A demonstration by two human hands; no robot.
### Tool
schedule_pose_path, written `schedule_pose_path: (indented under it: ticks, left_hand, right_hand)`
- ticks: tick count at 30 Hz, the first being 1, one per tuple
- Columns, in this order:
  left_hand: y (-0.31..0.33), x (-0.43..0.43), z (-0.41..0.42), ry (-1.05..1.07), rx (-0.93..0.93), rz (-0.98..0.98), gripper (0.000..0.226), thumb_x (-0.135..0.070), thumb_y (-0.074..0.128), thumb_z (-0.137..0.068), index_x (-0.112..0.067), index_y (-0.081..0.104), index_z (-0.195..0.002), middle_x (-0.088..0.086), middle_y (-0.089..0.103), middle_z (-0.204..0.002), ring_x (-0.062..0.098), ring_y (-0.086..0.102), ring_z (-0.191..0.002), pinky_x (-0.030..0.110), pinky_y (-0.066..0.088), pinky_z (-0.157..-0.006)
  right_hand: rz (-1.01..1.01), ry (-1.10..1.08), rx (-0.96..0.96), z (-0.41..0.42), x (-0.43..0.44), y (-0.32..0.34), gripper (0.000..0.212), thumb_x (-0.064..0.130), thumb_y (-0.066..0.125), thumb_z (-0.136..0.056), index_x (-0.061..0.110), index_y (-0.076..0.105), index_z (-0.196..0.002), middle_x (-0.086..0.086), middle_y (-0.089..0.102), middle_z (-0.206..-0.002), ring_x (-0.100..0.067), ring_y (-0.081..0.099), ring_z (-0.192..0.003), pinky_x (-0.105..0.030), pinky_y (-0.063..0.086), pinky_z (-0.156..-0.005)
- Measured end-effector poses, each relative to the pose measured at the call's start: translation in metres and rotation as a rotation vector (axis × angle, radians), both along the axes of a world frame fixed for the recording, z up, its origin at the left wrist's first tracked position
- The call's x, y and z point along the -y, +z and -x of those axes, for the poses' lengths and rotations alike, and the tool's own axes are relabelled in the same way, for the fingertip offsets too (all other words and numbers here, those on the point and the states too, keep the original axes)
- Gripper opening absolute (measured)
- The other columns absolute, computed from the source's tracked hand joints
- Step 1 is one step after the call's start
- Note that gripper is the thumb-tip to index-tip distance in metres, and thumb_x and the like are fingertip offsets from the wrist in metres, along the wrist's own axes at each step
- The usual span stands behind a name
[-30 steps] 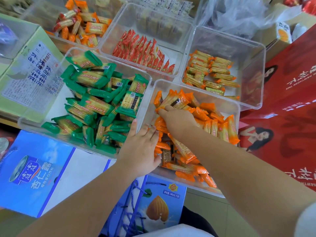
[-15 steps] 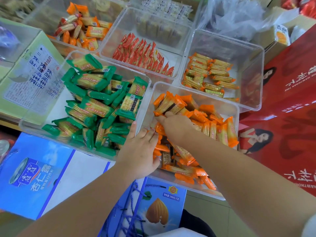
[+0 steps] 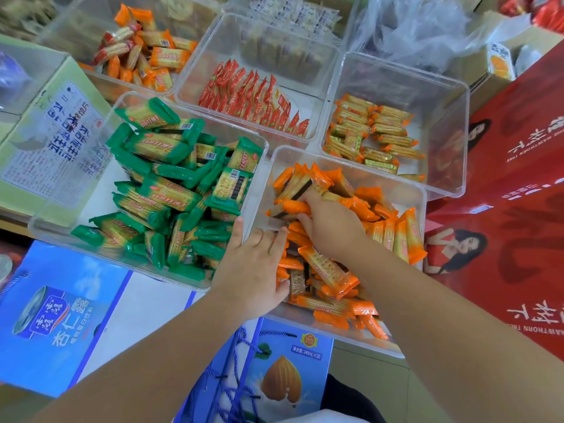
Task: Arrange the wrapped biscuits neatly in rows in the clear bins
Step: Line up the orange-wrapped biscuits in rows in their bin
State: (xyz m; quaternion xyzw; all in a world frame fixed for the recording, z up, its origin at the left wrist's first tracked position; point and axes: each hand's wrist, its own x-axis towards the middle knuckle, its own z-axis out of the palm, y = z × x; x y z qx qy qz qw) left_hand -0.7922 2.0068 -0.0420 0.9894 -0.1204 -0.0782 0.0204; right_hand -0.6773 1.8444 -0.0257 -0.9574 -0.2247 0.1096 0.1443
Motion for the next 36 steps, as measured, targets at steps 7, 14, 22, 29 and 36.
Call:
schedule_pose_path:
  ticks: [7,14,22,29,36]
  left_hand:
    - [0.006,0.017,-0.041,0.004,0.033,-0.118,0.054,-0.043,0.035,-0.103,-0.012,0.040,-0.147,0.008,0.053,-0.130,0.031,0.046,-0.119,0.050,0.024,-0.110]
    - [0.002,0.037,-0.072,0.022,-0.200,-0.007,0.037,-0.030,0.062,-0.092,-0.020,0.046,-0.124,0.004,0.061,-0.114,0.028,0.060,-0.103,0.041,0.049,-0.085]
    - [0.002,0.032,-0.081,0.112,-0.218,0.128,0.043,-0.017,0.058,-0.096,-0.025,0.043,-0.136,0.008,0.066,-0.100,0.033,0.066,-0.092,0.040,0.048,-0.065]
    - [0.028,0.021,-0.090,0.059,-0.201,-0.071,0.026,-0.003,0.052,-0.096,-0.013,0.050,-0.121,0.011,0.064,-0.099,0.035,0.066,-0.090,0.039,0.039,-0.061]
    - [0.037,0.016,-0.086,-0.072,-0.104,-0.390,0.019,-0.016,0.052,-0.094,-0.027,0.064,-0.105,0.000,0.062,-0.103,0.027,0.052,-0.108,0.050,0.034,-0.099]
  right_hand:
    - [-0.038,-0.100,0.075,-0.004,0.019,0.020,0.023,0.036,0.055,-0.098,0.014,0.053,-0.103,-0.003,0.059,-0.081,-0.031,0.061,-0.078,-0.036,0.042,-0.054]
    - [-0.020,-0.175,0.063,-0.003,0.031,0.024,0.022,0.037,0.055,-0.096,0.019,0.059,-0.108,-0.004,0.066,-0.083,-0.028,0.063,-0.075,-0.032,0.041,-0.051]
    - [-0.048,-0.157,0.063,0.002,0.039,0.023,0.017,0.033,0.050,-0.100,0.022,0.057,-0.110,-0.003,0.066,-0.082,-0.029,0.062,-0.071,-0.032,0.036,-0.049]
    - [-0.111,-0.082,0.029,-0.002,0.043,0.028,0.022,0.029,0.052,-0.098,0.018,0.059,-0.117,-0.006,0.068,-0.090,-0.030,0.063,-0.078,-0.039,0.049,-0.057]
    - [-0.080,0.010,-0.017,0.000,0.039,0.033,0.010,0.029,0.053,-0.097,0.020,0.055,-0.099,-0.003,0.063,-0.083,-0.028,0.059,-0.072,-0.037,0.045,-0.054]
